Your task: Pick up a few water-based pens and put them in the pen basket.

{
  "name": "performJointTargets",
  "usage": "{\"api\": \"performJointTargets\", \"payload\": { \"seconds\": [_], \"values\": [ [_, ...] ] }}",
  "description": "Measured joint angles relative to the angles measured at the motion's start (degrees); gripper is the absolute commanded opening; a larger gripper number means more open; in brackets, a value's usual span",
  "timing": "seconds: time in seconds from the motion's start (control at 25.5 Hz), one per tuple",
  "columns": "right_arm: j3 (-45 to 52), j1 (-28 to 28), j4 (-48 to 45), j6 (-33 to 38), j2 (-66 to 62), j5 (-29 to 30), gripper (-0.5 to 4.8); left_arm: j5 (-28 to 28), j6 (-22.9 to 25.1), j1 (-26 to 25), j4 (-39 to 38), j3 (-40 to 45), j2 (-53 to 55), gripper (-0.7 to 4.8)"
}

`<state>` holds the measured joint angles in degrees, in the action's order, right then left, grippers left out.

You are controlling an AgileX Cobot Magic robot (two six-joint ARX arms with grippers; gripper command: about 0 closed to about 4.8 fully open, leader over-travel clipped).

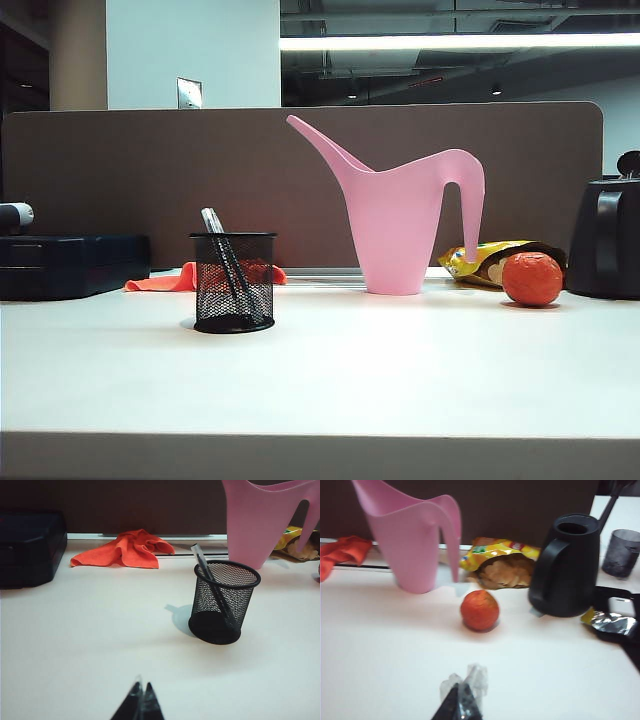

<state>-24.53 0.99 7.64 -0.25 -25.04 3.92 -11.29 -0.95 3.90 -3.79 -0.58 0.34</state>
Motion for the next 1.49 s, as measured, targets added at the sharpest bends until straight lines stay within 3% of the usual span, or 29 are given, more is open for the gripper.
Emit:
{"api": "performJointTargets", "payload": {
  "seconds": [0.43, 1.02, 1.49],
  "values": [
    [16.48, 0.04, 0.28, 2.19, 25.14, 1.46, -0.06, 0.00, 0.00, -0.02, 1.05, 0.00, -0.02, -0.05],
    [24.22, 0.11, -7.15, 2.38, 25.18, 1.22, -0.06, 1.05, 0.07, 0.00, 1.25, 0.02, 0.00, -0.04],
    [24.22, 0.11, -5.66, 2.38, 25.16, 0.79, -0.05, 1.05, 0.07, 0.00, 0.52, 0.02, 0.00, -0.04]
  ]
}}
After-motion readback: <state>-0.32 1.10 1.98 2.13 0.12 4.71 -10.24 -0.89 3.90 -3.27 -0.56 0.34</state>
